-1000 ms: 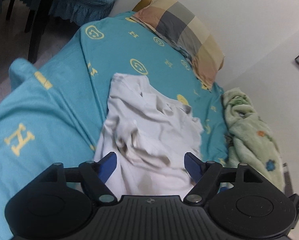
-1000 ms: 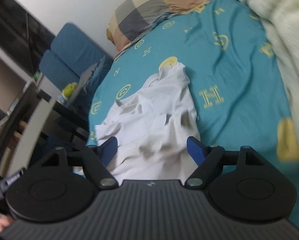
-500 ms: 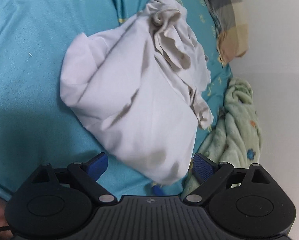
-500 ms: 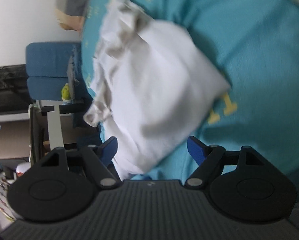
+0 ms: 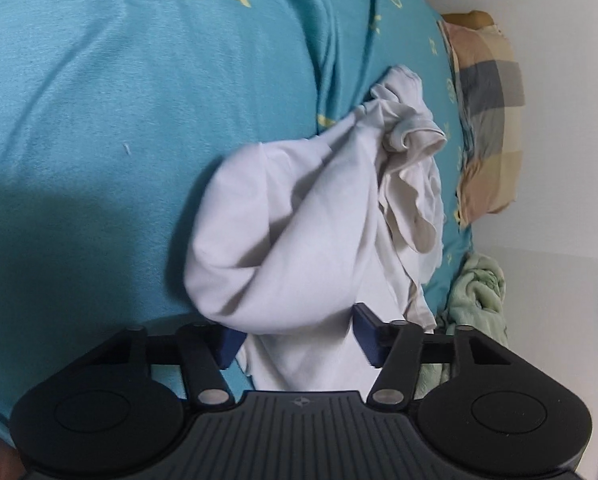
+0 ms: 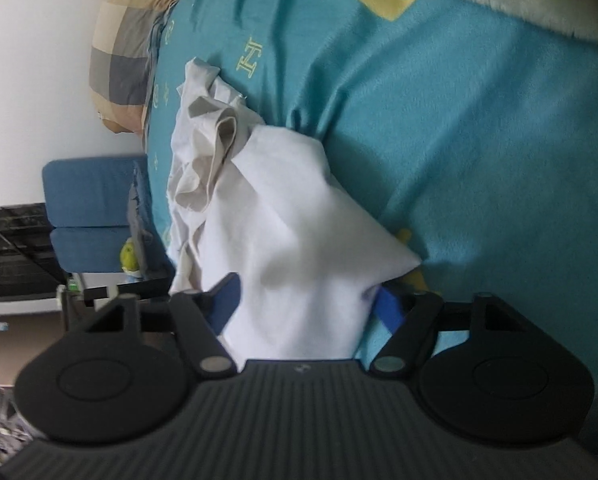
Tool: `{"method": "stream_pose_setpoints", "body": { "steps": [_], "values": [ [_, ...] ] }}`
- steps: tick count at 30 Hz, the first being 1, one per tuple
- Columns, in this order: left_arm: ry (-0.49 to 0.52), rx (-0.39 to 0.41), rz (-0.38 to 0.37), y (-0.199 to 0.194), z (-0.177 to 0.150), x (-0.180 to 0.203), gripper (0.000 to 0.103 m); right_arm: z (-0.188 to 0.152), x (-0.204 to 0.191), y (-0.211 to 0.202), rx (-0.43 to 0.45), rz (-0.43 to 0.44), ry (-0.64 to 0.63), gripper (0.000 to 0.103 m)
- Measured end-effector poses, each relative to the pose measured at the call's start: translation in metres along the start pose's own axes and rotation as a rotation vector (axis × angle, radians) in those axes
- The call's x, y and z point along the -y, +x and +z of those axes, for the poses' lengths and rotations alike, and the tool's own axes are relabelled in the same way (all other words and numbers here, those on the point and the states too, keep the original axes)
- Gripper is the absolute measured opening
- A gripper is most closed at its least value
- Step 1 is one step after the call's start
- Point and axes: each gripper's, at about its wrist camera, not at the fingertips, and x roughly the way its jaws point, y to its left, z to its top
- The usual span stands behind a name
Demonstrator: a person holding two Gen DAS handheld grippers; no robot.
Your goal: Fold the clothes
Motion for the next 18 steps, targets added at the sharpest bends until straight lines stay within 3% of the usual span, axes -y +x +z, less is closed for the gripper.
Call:
{"method": "stream_pose_setpoints", "body": {
  "steps": [3,5,7,8,11,18],
  "values": [
    [-0.005,0.011,0.004,-0.001,0.0,-0.003,0.039,0.002,-0.001,-0.001,0.003,-0.038,-0.039,0.052],
    [0.007,0.021,-0.001,-0.004,0.0,0.0,0.029,0.001,-0.001,-0.002,0.01,-0.065,-0.068,0.034],
    [0.027,0.037,-0.018,-0.008,-0.001,0.004,0.018,0.002,-0.001,-0.003,0.016,-0.073,-0.083,0.023],
    [0.036,0.044,-0.026,-0.011,-0.001,0.005,0.017,0.002,-0.001,-0.004,0.017,-0.067,-0.093,0.018],
    [0.068,0.051,-0.044,-0.021,-0.007,0.014,0.013,0.001,-0.008,-0.017,0.028,-0.066,-0.153,0.015],
    [0.182,0.085,-0.198,-0.077,-0.027,0.05,0.01,-0.011,-0.031,-0.067,0.09,0.018,-0.197,0.012]
  ]
}}
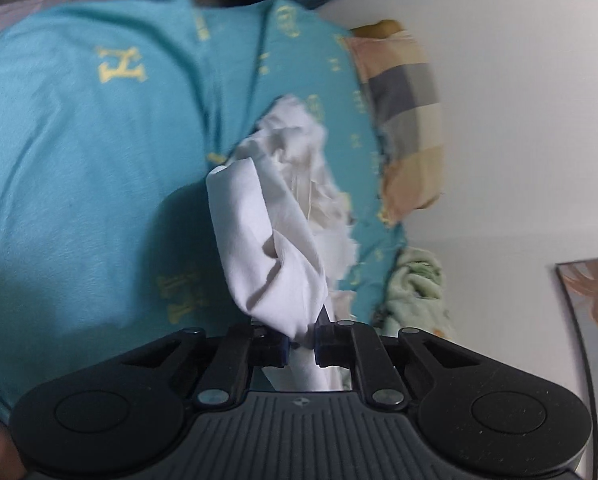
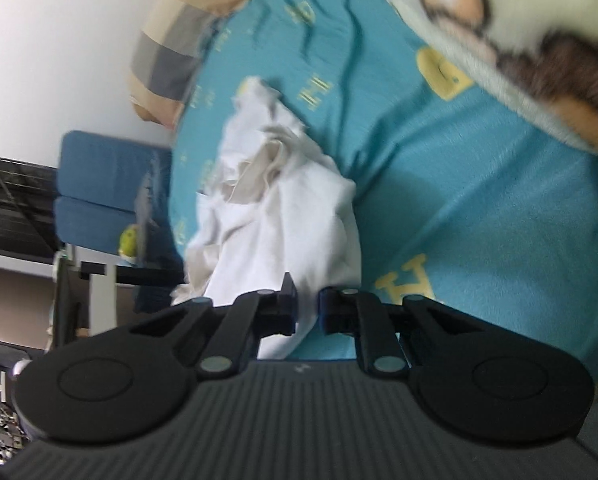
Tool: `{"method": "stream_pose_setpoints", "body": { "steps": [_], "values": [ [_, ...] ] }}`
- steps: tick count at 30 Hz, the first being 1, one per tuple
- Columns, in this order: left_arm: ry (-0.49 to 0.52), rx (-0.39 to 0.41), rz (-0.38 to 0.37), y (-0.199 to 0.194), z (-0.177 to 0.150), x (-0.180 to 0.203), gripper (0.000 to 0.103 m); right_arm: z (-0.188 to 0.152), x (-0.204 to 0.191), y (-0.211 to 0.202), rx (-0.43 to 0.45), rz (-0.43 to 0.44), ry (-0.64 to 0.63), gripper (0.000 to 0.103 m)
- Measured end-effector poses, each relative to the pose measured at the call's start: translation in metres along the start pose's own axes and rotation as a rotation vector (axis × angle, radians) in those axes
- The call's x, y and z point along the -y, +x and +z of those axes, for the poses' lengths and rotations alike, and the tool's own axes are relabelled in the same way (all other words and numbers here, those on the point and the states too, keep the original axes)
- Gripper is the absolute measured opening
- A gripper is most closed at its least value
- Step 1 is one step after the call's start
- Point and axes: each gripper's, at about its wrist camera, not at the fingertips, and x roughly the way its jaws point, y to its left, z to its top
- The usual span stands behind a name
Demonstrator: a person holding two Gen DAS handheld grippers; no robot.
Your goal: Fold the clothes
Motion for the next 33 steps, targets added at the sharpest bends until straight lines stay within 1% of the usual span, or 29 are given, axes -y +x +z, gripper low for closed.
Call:
{"method": "stream_pose_setpoints", "body": {
  "steps": [3,6,10,15,17,20,23,26,33],
  "values": [
    [0.019,-0.002,-0.03,-0.02,-0.009,0.017,0.01,-0.002,-0.007,-0.024,0.023,0.042,0.004,0.011],
    [0.021,-0.012,-0.047,-0.049,-0.023,0.024,0.009,-0.009,-0.013,-0.048,0.045,0.084,0.0,0.009],
    [0.003,-0.015,-0.063,-0.089,-0.042,0.021,0.009,-0.027,-0.018,-0.08,0.063,0.117,-0.005,0.009],
    [-0.03,-0.027,-0.081,-0.131,-0.061,0.009,0.009,-0.051,-0.019,-0.113,0.079,0.145,-0.018,0.009],
    [-0.051,-0.033,-0.083,-0.141,-0.064,0.006,0.01,-0.057,-0.018,-0.119,0.077,0.149,-0.013,0.009],
    [-0.062,-0.031,-0.082,-0.146,-0.063,0.008,0.01,-0.058,-0.019,-0.126,0.072,0.155,-0.017,0.009],
    [-0.056,-0.031,-0.068,-0.14,-0.052,0.017,0.01,-0.046,-0.024,-0.115,0.067,0.178,0.002,0.009],
    [-0.035,-0.03,-0.035,-0.121,-0.032,0.032,0.01,-0.027,-0.032,-0.094,0.047,0.177,0.022,0.009],
    [0.008,-0.016,0.006,-0.041,0.021,0.063,0.01,0.028,-0.051,-0.026,0.044,0.148,0.047,0.009]
  ]
}}
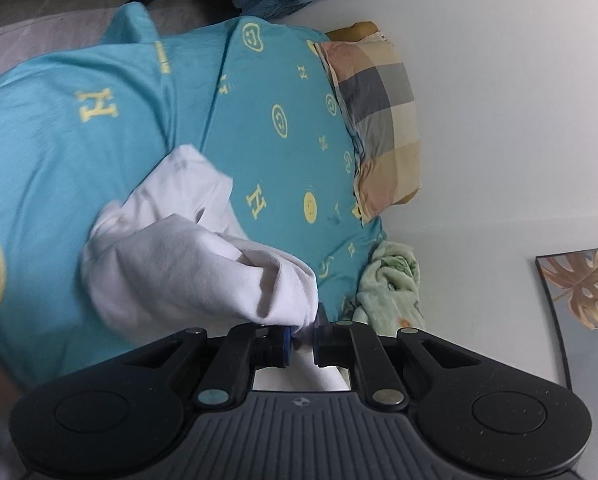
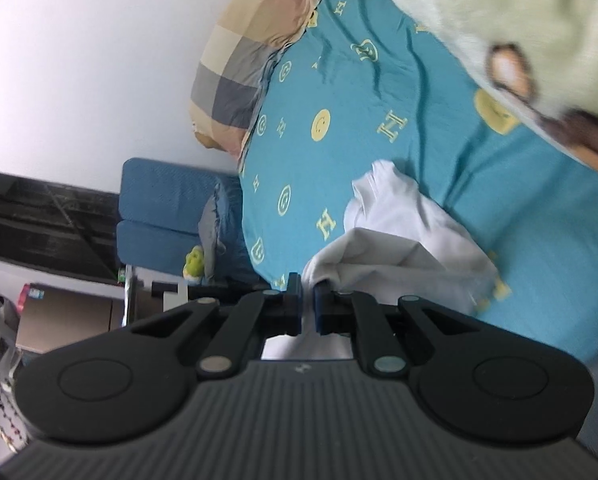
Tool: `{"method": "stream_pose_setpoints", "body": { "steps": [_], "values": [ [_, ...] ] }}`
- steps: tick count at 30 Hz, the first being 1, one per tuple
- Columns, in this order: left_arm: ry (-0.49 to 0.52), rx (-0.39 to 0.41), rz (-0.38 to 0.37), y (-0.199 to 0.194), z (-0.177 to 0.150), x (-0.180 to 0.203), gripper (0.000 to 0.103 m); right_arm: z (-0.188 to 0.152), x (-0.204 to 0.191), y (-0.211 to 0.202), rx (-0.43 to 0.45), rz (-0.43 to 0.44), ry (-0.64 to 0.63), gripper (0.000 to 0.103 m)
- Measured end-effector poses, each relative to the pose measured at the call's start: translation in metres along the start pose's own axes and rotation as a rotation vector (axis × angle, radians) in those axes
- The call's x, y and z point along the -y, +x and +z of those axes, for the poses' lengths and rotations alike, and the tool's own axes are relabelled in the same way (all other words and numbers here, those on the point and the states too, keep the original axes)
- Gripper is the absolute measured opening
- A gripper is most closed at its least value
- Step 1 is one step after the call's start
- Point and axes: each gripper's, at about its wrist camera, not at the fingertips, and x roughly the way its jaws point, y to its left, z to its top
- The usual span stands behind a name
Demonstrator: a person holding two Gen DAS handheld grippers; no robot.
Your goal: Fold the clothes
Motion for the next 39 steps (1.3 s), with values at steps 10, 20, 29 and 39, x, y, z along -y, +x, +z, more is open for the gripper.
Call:
{"method": "stream_pose_setpoints", "body": {
  "steps": [10,20,29,39],
  "values": [
    [0.021,0.001,0.065,0.124,0.069,-0.016,0.011,0.055,0.03,0.116,-0.042,-0.03,0.038,0.009],
    [-0.032,-0.031,0.163,0.197,0.098,-0.059,0.011,0.08,0.074,0.182,-0.109,-0.053,0.098,0.009],
    [0.098,-0.024,0.197,0.206,0.095,-0.055,0.011,0.078,0.068,0.185,-0.109,-0.089,-0.034,0.01],
    [0.441,0.034,0.241,0.182,0.058,-0.002,0.052,0.051,0.018,0.147,0.054,-0.125,-0.383,0.084]
  ]
}}
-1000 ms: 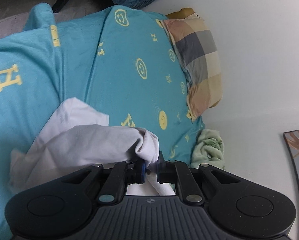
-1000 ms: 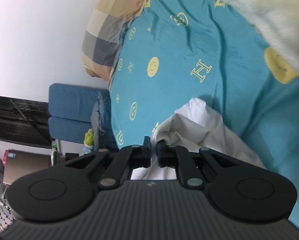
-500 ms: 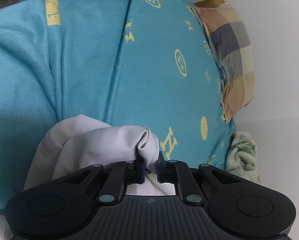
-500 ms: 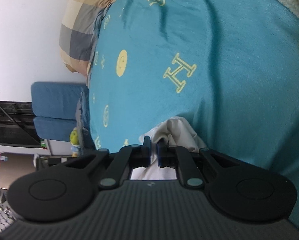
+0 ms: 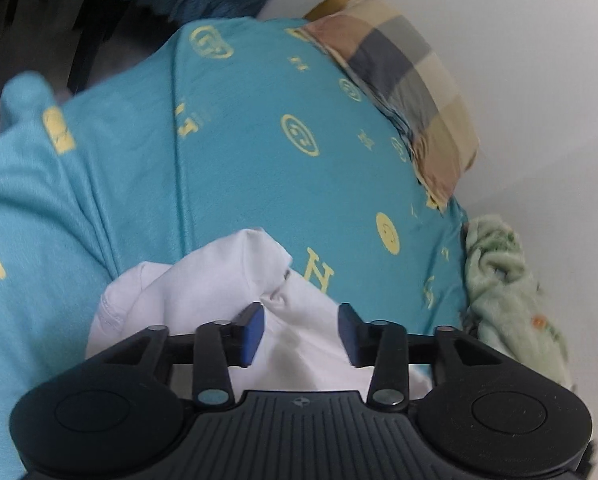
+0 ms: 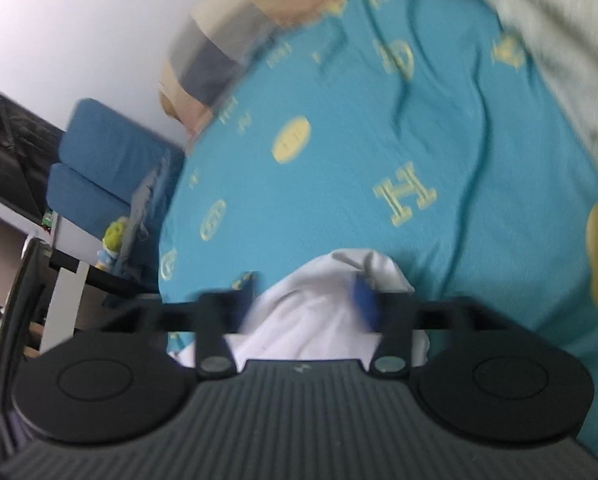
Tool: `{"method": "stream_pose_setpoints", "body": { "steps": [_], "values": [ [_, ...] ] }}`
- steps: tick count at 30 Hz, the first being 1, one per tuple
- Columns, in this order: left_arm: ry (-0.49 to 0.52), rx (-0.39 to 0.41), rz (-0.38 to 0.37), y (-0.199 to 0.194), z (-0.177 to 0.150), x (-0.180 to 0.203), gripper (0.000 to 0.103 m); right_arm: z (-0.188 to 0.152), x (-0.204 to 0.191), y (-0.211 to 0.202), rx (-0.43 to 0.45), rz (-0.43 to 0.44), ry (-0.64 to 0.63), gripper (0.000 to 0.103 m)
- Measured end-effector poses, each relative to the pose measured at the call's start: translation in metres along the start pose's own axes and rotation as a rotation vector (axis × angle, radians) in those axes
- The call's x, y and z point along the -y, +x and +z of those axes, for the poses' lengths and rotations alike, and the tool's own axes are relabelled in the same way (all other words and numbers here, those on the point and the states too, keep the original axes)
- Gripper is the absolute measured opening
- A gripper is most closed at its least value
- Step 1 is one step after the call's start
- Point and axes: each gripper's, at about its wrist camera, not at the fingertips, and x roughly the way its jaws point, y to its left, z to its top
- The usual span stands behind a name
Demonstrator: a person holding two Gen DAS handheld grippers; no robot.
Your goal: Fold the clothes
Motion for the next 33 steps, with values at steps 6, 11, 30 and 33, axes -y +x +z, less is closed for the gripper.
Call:
{"method": "stream_pose_setpoints", "body": {
  "steps": [6,11,30,33],
  "values": [
    [0.243,0.033,0.084,-0.006,-0.02,0.035,0.067,-0.01,-0.019,-0.015,0.089,-0.014,-0.261,0.085],
    [0.353,0.03,0.157,0.003,-0.032,0.043,0.072,-0.012,-0.026,0.001,0.046,-0.027,-0.394,0.084],
    [0.482,-0.016,0.263,0.044,-0.039,0.038,0.078,-0.028,-0.017,0.054,-0.07,-0.138,-0.514,0.085],
    [0.473,-0.017,0.258,0.039,-0.039,0.04,0.078,-0.029,-0.02,0.05,-0.062,-0.136,-0.518,0.084]
  ]
}}
